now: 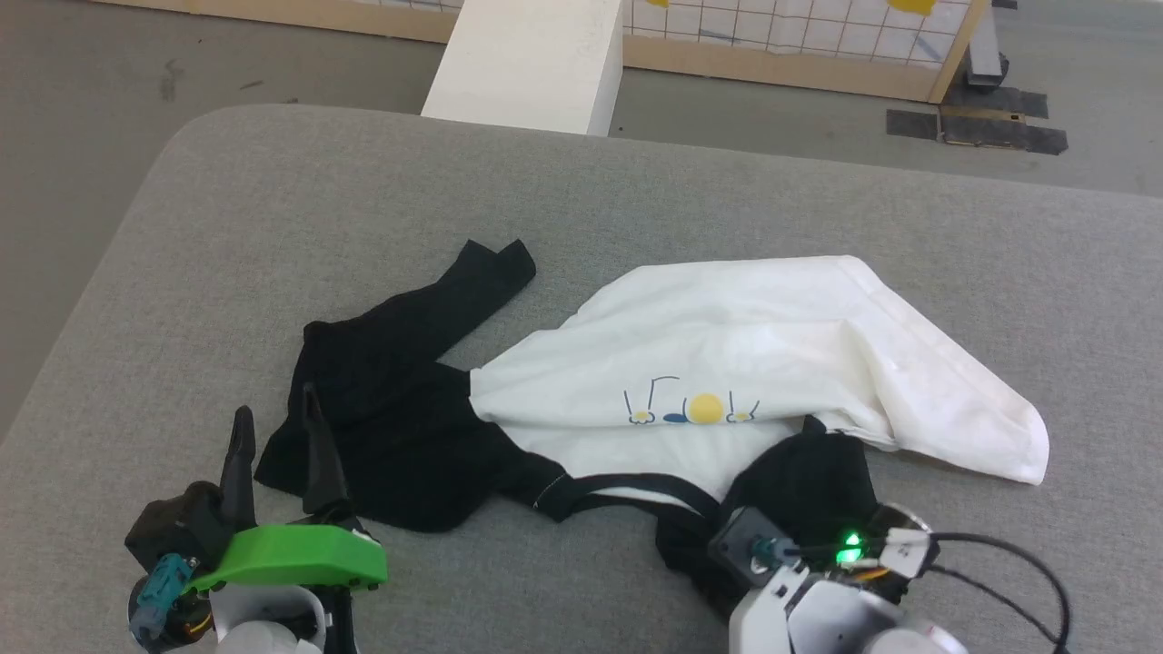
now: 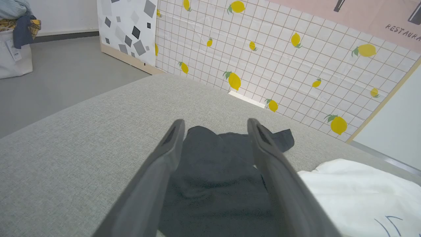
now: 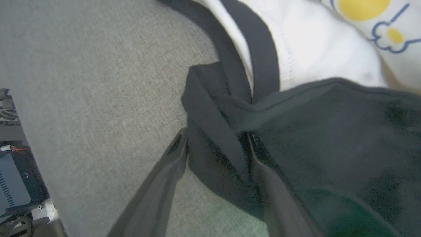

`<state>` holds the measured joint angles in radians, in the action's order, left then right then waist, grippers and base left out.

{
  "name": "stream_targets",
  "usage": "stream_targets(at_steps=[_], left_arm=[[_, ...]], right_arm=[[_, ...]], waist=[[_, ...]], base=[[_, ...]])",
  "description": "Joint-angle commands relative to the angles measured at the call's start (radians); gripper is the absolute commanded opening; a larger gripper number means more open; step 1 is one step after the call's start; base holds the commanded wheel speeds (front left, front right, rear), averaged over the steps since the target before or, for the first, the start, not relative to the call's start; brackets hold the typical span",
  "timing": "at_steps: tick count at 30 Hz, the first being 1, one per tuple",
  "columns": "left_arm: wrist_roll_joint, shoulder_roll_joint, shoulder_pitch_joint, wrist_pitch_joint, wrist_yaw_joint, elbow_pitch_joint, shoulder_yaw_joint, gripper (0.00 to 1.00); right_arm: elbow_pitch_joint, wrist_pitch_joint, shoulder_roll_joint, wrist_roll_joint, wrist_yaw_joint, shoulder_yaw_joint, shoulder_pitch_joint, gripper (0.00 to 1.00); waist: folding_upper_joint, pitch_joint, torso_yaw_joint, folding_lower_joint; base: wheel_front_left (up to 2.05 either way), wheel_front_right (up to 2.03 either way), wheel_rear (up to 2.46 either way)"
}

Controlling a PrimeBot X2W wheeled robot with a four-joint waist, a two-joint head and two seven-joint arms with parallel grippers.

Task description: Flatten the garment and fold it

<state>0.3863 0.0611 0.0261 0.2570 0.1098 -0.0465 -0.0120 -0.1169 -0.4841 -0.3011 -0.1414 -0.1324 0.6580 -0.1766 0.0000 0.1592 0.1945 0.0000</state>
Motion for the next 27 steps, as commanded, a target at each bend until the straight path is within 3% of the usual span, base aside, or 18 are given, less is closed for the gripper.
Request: stream_targets(at_steps=[1,5,9,12,16,23,26,27], left_arm=[[-0.017,-0.006,-0.009,0.005,-0.007,-0.001,0.005,1.0],[-0.024,-0.01,-0.014,0.005,-0.011,-0.013,0.013,1.0],[-0.024,-0.01,-0.018,0.005,-0.024,-0.032,0.026,1.0],[-0.026,-0.011,-0.025,0.005,-0.024,-0.037,0.022,1.0],[-0.034,-0.011,-0.026,0.005,-0.033,-0.05,0.013,1.0],[-0.034,-0.011,-0.033,0.005,-0.042,-0.074,0.005,1.0],[-0.032,-0.011,-0.032,0.005,-0.046,-0.082,-0.005,1.0],[-0.031,-0.011,-0.031,0.005,-0.048,-0.085,-0.008,1.0]], right_arm=[[0.012,0.01,-0.002,-0.009,0.002,-0.008,-0.013,0.0],[0.089,0.135,0.046,-0.014,0.002,-0.139,0.007,0.0],[0.185,0.281,0.166,0.002,0.002,-0.407,0.077,0.0],[0.242,0.338,0.228,-0.027,0.002,-0.586,0.129,0.0],[0.261,0.342,0.249,-0.069,0.002,-0.786,0.193,0.0],[0.076,0.306,0.251,-0.17,0.002,-1.092,0.25,0.0],[-0.015,0.313,0.251,-0.098,0.002,-1.201,0.242,0.0],[-0.039,0.318,0.251,-0.056,0.002,-1.234,0.236,0.13]], waist=[[0.0,-0.002,-0.002,0.0],[0.0,-0.021,-0.023,0.0],[0.0,-0.045,-0.06,0.0],[0.0,-0.061,-0.089,0.0],[0.0,-0.08,-0.122,0.0],[0.0,-0.102,-0.172,0.0],[0.0,-0.103,-0.18,0.0],[0.0,-0.104,-0.183,0.0]], base=[[0.0,0.0,0.0],[0.0,0.0,0.0],[0.0,0.0,0.0],[0.0,0.0,0.0],[0.0,0.0,0.0],[0.0,0.0,0.0],[0.0,0.0,0.0],[0.0,0.0,0.0]])
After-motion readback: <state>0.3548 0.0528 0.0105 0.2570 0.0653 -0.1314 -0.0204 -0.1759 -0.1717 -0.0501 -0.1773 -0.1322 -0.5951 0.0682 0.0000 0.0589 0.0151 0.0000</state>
